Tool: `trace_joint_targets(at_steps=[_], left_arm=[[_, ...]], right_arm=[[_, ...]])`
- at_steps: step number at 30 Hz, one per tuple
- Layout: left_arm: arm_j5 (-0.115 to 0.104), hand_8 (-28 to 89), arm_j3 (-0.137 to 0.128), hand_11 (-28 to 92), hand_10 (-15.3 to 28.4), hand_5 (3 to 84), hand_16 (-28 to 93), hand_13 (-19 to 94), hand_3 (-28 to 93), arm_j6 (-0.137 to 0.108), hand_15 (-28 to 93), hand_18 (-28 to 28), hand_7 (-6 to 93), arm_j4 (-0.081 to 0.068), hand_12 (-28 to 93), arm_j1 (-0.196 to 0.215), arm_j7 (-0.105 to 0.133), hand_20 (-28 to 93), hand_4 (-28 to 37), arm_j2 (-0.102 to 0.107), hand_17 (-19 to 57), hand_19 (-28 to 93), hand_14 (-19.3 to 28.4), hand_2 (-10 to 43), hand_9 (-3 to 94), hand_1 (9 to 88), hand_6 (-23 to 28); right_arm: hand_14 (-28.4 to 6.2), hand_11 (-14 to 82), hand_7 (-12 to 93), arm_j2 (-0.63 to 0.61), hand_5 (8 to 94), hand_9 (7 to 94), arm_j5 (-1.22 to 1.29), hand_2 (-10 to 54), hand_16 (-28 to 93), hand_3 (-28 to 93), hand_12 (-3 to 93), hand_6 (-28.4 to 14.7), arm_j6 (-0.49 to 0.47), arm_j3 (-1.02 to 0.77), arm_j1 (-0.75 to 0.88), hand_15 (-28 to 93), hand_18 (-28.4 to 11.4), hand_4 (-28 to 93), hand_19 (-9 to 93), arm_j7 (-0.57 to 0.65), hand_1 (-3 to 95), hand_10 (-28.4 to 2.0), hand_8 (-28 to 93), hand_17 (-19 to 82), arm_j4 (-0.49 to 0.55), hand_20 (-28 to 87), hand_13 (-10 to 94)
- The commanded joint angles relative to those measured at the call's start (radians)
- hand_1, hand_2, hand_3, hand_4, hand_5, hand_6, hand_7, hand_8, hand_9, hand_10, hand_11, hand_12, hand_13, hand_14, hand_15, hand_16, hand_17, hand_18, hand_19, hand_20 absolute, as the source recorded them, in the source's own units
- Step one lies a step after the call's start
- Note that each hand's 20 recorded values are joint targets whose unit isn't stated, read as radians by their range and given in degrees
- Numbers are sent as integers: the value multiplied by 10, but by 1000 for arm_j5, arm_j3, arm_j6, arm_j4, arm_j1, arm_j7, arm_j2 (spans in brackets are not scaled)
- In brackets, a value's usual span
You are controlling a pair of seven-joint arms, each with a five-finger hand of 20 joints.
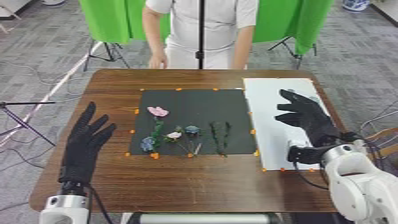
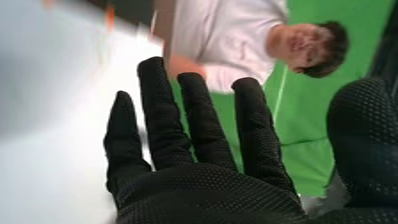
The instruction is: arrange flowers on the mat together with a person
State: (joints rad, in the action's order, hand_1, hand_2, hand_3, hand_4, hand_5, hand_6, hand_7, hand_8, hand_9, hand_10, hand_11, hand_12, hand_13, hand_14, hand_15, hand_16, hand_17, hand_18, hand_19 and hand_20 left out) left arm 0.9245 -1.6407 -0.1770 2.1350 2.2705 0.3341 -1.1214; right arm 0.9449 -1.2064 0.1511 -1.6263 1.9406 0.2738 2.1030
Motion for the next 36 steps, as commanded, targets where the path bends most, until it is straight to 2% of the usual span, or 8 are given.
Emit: trace_joint_targets(at_steps=[1, 4, 7, 9, 17, 22, 27, 36], left_arm=[[-6, -101, 12, 90, 123, 233, 4, 241, 749, -11, 233, 269, 124, -1, 143, -5, 4, 19, -283, 6, -98, 468, 189, 39, 280, 199, -44], [-8, -101, 12, 90, 123, 232, 4, 240, 749, -12, 232, 270, 125, 0, 143, -5, 3, 18, -283, 5, -98, 469, 188, 39, 280, 201, -43], [-7, -101, 11, 91, 122, 233, 4, 241, 750, -5, 233, 270, 125, 0, 143, -7, -6, 18, -283, -2, -98, 470, 189, 40, 280, 202, -43], [-13, -101, 15, 91, 122, 233, 4, 241, 750, -9, 232, 270, 125, -1, 143, -8, 0, 18, -283, 1, -97, 471, 189, 41, 280, 203, -43], [-21, -101, 14, 91, 123, 232, 3, 241, 751, -15, 234, 269, 126, -1, 142, -15, 12, 17, -283, 5, -97, 471, 189, 42, 279, 206, -44], [-23, -102, 15, 91, 123, 232, 3, 241, 749, -17, 234, 269, 126, -2, 143, -16, 18, 16, -283, 7, -97, 472, 189, 43, 278, 207, -44], [-21, -102, 12, 92, 123, 232, 2, 241, 751, -5, 235, 269, 126, -4, 143, -17, 4, 16, -283, 2, -97, 472, 189, 43, 278, 209, -43], [-16, -102, 3, 92, 123, 231, 2, 241, 753, 13, 236, 269, 128, -6, 143, -26, -10, 15, -283, -1, -97, 473, 190, 43, 278, 210, -44]], right_arm=[[-172, 137, 119, -245, 366, 402, -281, 57, 186, 703, 193, 31, 96, 102, -275, 455, -228, -243, 465, 218, 220, -164, -91, 10, -134, 299, 350], [-169, 149, 126, -315, 359, 398, -437, 51, 167, 698, 194, 32, 122, 245, -410, 500, -226, -241, 472, 316, 231, -162, -95, 15, -219, 302, 346], [-164, 164, 135, -355, 357, 393, -539, 41, 157, 696, 197, 35, 45, 377, -551, 530, -225, -238, 483, 398, 245, -158, -95, 20, -299, 306, 341], [-162, 175, 140, -380, 356, 386, -607, 37, 153, 697, 197, 36, -11, 502, -674, 541, -225, -237, 487, 445, 249, -157, -98, 21, -361, 306, 336], [-153, 178, 157, -360, 342, 363, -691, 26, 136, 699, 192, 43, -182, 812, -986, 554, -226, -238, 492, 503, 267, -150, -105, 27, -565, 302, 323], [-147, 160, 165, -346, 334, 354, -704, 26, 129, 699, 189, 46, -218, 885, -1043, 542, -226, -240, 494, 504, 270, -147, -111, 27, -615, 301, 319], [-146, 155, 163, -331, 329, 359, -752, 24, 128, 698, 191, 54, -326, 899, -1033, 536, -229, -243, 495, 478, 275, -143, -113, 27, -624, 300, 324], [-146, 159, 171, -317, 349, 388, -733, 19, 132, 705, 189, 61, -359, 883, -979, 523, -240, -249, 492, 512, 282, -136, -121, 31, -630, 298, 347]])
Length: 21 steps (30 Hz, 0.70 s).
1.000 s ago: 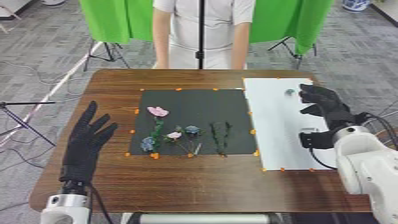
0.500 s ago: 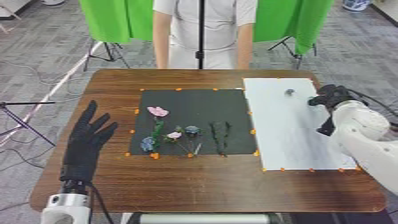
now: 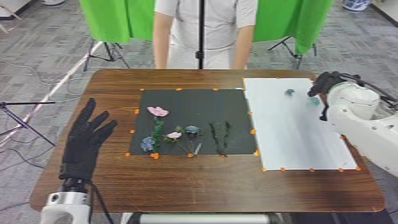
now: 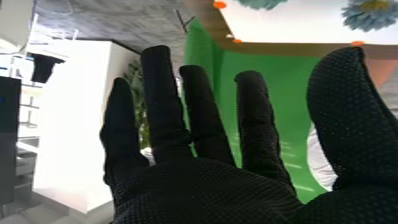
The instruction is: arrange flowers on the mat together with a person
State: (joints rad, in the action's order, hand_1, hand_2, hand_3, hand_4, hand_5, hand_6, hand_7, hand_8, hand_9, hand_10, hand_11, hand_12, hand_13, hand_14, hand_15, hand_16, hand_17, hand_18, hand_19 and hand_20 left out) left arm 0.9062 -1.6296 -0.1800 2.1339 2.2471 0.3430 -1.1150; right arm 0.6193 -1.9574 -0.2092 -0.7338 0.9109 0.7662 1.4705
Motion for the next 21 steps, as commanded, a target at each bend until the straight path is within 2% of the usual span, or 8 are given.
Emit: trace_joint_targets(at_steps=[1, 5, 7, 10, 13, 16, 19, 21], left_arm=[[3, -102, -8, 92, 123, 231, 2, 241, 752, 17, 236, 269, 128, -4, 143, -3, -21, 15, -283, -9, -97, 473, 190, 43, 279, 210, -44], [6, -102, -7, 92, 122, 231, 2, 240, 754, 28, 237, 269, 128, -9, 142, -17, -29, 15, -283, -11, -97, 472, 189, 42, 278, 211, -44], [6, -102, 1, 93, 122, 231, 2, 241, 754, 33, 238, 269, 129, -17, 143, -37, -21, 14, -283, -3, -97, 472, 189, 42, 278, 211, -44], [7, -102, -2, 93, 123, 231, 2, 241, 755, 32, 238, 269, 128, -16, 143, -29, -20, 14, -283, -6, -97, 473, 189, 42, 278, 212, -44], [-6, -102, 0, 93, 123, 231, 1, 241, 754, 22, 238, 268, 128, -16, 143, -26, -4, 14, -283, -4, -97, 473, 190, 42, 278, 212, -44], [-16, -102, -1, 92, 123, 230, 1, 240, 756, 22, 239, 268, 128, -17, 142, -31, 8, 14, -283, 0, -97, 473, 190, 42, 278, 212, -43], [-14, -102, 1, 92, 123, 231, 1, 240, 756, 19, 239, 268, 129, -17, 143, -35, 8, 14, -283, -4, -97, 473, 190, 41, 278, 212, -43], [-14, -102, 0, 92, 123, 231, 1, 240, 757, 23, 239, 269, 128, -17, 142, -34, 7, 14, -283, -4, -97, 473, 189, 41, 278, 212, -43]], right_arm=[[-146, 160, 172, 12, 349, 389, 9, 19, 133, 705, 190, 62, -2, -6, 53, 522, -240, -249, 492, 18, 282, -136, -121, 31, 0, 298, 347], [-146, 161, 177, 17, 356, 392, 23, 17, 135, 708, 189, 62, -2, -7, 64, 521, -240, -251, 492, 26, 285, -136, -124, 31, -4, 298, 350], [-146, 161, 178, 0, 356, 394, 20, 17, 136, 709, 188, 62, 7, 2, 58, 520, -240, -252, 492, 21, 285, -135, -125, 31, 3, 298, 353], [-145, 167, 181, -11, 357, 400, 2, 17, 138, 710, 188, 60, 6, 44, 27, 521, -240, -252, 493, 5, 286, -134, -125, 31, -1, 299, 362], [-138, 176, 194, -2, 378, 425, -10, 12, 138, 714, 183, 64, 5, 78, -11, 519, -238, -255, 495, -18, 301, -132, -131, 35, -21, 300, 384], [-122, 206, 217, 10, 434, 486, -41, -2, 144, 719, 177, 68, 15, 96, -17, 530, -220, -266, 510, -31, 336, -117, -148, 45, -35, 305, 438], [-84, 246, 239, 9, 532, 606, -94, -46, 156, 719, 161, 78, 116, 154, -25, 550, -180, -278, 583, -15, 421, -98, -166, 100, -49, 328, 561], [-59, 222, 257, 12, 573, 667, -94, -64, 201, 686, 202, 78, 112, 160, -25, 542, -170, -280, 612, -18, 473, -84, -118, 126, -53, 334, 600]])
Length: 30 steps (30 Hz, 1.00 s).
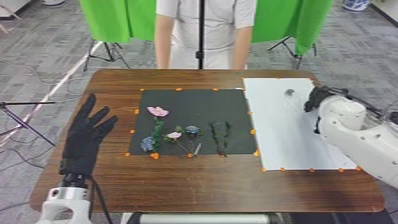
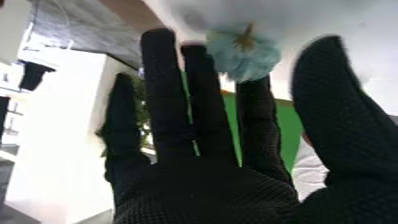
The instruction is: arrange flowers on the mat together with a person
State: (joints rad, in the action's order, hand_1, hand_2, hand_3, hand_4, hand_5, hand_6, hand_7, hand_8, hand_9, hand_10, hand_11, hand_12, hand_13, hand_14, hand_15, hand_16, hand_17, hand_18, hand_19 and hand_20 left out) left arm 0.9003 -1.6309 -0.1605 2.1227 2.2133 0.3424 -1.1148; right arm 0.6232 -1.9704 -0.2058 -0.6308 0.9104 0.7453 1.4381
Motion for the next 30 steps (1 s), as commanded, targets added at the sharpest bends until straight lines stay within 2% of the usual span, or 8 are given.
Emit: trace_joint_targets(at_steps=[1, 3, 7, 15, 16, 18, 23, 30], left_arm=[[-7, -102, 2, 92, 123, 231, 1, 240, 757, 3, 239, 269, 129, -6, 142, -1, 7, 14, -283, -3, -97, 474, 189, 41, 278, 213, -44], [-10, -102, 3, 92, 122, 230, 0, 240, 757, 4, 238, 269, 129, -8, 143, -3, 5, 14, -283, -5, -97, 474, 188, 41, 277, 213, -43], [-9, -103, 9, 92, 122, 230, 0, 240, 757, 9, 238, 268, 129, -11, 142, -3, 4, 13, -283, -6, -97, 473, 188, 41, 277, 214, -43], [-15, -102, 2, 95, 122, 230, 1, 240, 758, -9, 237, 268, 128, -1, 142, 26, 17, 13, -283, -11, -97, 474, 189, 41, 277, 215, -42], [-22, -102, 4, 95, 122, 230, 1, 240, 758, -16, 237, 268, 129, 1, 142, 27, 26, 13, -283, -4, -97, 474, 189, 41, 277, 215, -42], [-19, -102, 0, 94, 122, 229, 1, 240, 757, -16, 239, 268, 129, 4, 141, 30, 22, 13, -283, -6, -97, 475, 189, 42, 277, 216, -42], [-26, -102, -9, 95, 122, 229, 0, 240, 756, -31, 239, 268, 130, 16, 142, 50, 29, 12, -283, 10, -97, 475, 190, 43, 276, 217, -41], [-28, -104, -10, 95, 122, 230, 0, 239, 756, -37, 239, 268, 131, 18, 141, 55, 26, 11, -283, 8, -97, 475, 190, 43, 277, 219, -40]], right_arm=[[-37, 166, 269, 12, 603, 724, -88, -75, 246, 662, 262, 79, 102, 52, -19, 526, -166, -281, 632, 6, 507, -69, -100, 147, -23, 336, 631], [-8, 113, 284, 14, 677, 821, -94, -91, 296, 627, 346, 81, 138, 56, -11, 517, -160, -282, 668, 10, 561, -42, -78, 185, -31, 341, 685], [-6, 128, 273, 4, 755, 884, -95, -95, 300, 611, 377, 77, 235, 45, 24, 532, -159, -282, 697, 21, 588, -30, -36, 222, -16, 347, 744], [-5, 129, 266, 19, 771, 899, -138, -95, 293, 618, 389, 69, 359, 46, 9, 545, -157, -283, 703, 22, 594, -30, -29, 231, 44, 349, 755], [-5, 129, 267, 24, 773, 900, -136, -95, 293, 620, 389, 68, 370, 47, -1, 545, -157, -283, 703, 18, 594, -31, -28, 231, 54, 349, 755], [-4, 131, 265, 24, 775, 901, -129, -95, 297, 626, 392, 65, 407, 47, -6, 546, -156, -283, 703, 6, 593, -34, -28, 231, 88, 350, 754], [-4, 130, 258, 48, 784, 902, -147, -95, 306, 641, 395, 56, 418, 28, 16, 544, -157, -283, 704, -85, 590, -38, -21, 231, 210, 353, 755], [-9, 130, 254, 144, 787, 903, -167, -95, 312, 650, 397, 54, 362, 30, 74, 546, -152, -283, 699, -199, 587, -38, -13, 228, 321, 355, 755]])
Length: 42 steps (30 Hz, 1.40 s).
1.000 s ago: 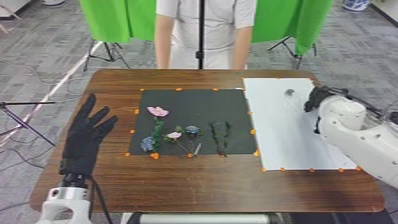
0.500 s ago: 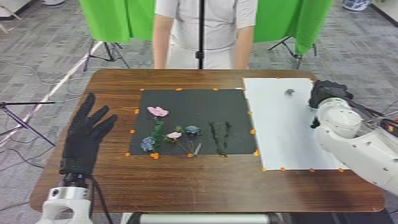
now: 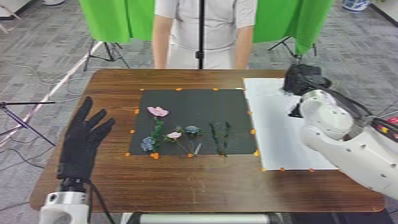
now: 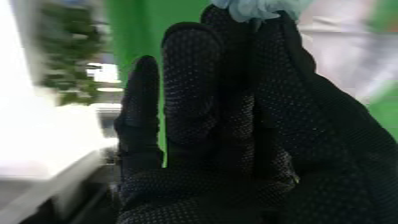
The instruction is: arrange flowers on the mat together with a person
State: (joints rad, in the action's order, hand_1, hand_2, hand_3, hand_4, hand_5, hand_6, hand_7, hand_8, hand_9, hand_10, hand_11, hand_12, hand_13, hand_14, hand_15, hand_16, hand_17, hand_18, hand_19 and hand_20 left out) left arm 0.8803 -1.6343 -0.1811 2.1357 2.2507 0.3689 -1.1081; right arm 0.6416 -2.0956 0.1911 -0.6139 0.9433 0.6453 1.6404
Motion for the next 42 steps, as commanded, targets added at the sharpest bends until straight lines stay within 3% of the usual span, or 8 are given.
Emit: trace_joint_targets(at_steps=[1, 8, 19, 29, 37, 38, 39, 42], left_arm=[[-9, -104, -6, 96, 122, 230, 0, 239, 755, -18, 239, 268, 131, 6, 141, 20, 2, 11, -283, 2, -97, 476, 190, 43, 276, 220, -40], [-6, -103, -11, 96, 123, 230, 0, 239, 758, -12, 239, 268, 130, 5, 141, 22, -7, 10, -283, -1, -97, 477, 190, 42, 277, 221, -39], [-10, -103, -4, 93, 123, 229, -1, 240, 759, -15, 240, 268, 129, 2, 140, 16, -11, 9, -282, 7, -97, 477, 190, 43, 275, 223, -39], [-11, -103, -9, 92, 122, 224, -2, 239, 760, -19, 243, 268, 131, 4, 142, 17, -12, 9, -280, 2, -98, 477, 191, 43, 274, 224, -40], [-9, -103, -9, 93, 123, 225, -2, 239, 760, -21, 242, 268, 130, 6, 142, 22, -13, 8, -278, 3, -97, 479, 190, 45, 273, 229, -36], [-6, -103, -11, 93, 123, 225, -2, 239, 760, -16, 243, 268, 131, 5, 142, 19, -22, 8, -278, -4, -97, 479, 190, 45, 273, 229, -36], [-11, -103, -7, 94, 123, 225, -2, 239, 760, -24, 243, 269, 131, 6, 142, 20, -9, 8, -278, 3, -97, 479, 189, 45, 273, 229, -36], [-9, -103, -10, 95, 124, 225, -2, 239, 761, -22, 243, 269, 131, 8, 142, 26, -10, 7, -277, 3, -97, 480, 191, 44, 272, 229, -36]], right_arm=[[-9, 130, 253, 141, 787, 904, -42, -95, 312, 651, 398, 54, -40, 15, 47, 547, -152, -283, 698, -112, 587, -39, -13, 227, 125, 355, 755], [-11, 131, 252, 200, 786, 902, -43, -95, 313, 655, 400, 51, -77, 74, 66, 550, -148, -283, 694, -131, 585, -40, -7, 220, 122, 358, 748], [-18, 149, 263, 210, 769, 885, -95, -95, 310, 660, 411, 60, -37, 168, 33, 582, -145, -283, 686, -126, 573, -41, -13, 204, 81, 363, 725], [-24, 166, 258, 214, 737, 841, -120, -95, 301, 657, 406, 63, -122, 126, 62, 605, -149, -281, 676, -143, 549, -48, -37, 172, 100, 366, 672], [-55, 266, 223, 212, 669, 746, -154, -95, 192, 682, 294, 62, -162, 109, 74, 633, -155, -273, 659, -171, 464, -74, -66, 139, 110, 369, 620], [-56, 273, 219, 211, 662, 740, -144, -95, 189, 690, 287, 63, -158, 102, 81, 634, -156, -274, 659, -174, 457, -76, -67, 137, 113, 370, 615], [-56, 282, 217, 210, 659, 734, -137, -95, 186, 696, 278, 63, -152, 104, 74, 634, -157, -276, 658, -170, 449, -77, -68, 135, 118, 370, 613], [-59, 318, 213, 202, 649, 721, -111, -95, 178, 702, 239, 63, -104, 87, 81, 639, -160, -277, 657, -179, 433, -84, -77, 132, 140, 373, 608]])
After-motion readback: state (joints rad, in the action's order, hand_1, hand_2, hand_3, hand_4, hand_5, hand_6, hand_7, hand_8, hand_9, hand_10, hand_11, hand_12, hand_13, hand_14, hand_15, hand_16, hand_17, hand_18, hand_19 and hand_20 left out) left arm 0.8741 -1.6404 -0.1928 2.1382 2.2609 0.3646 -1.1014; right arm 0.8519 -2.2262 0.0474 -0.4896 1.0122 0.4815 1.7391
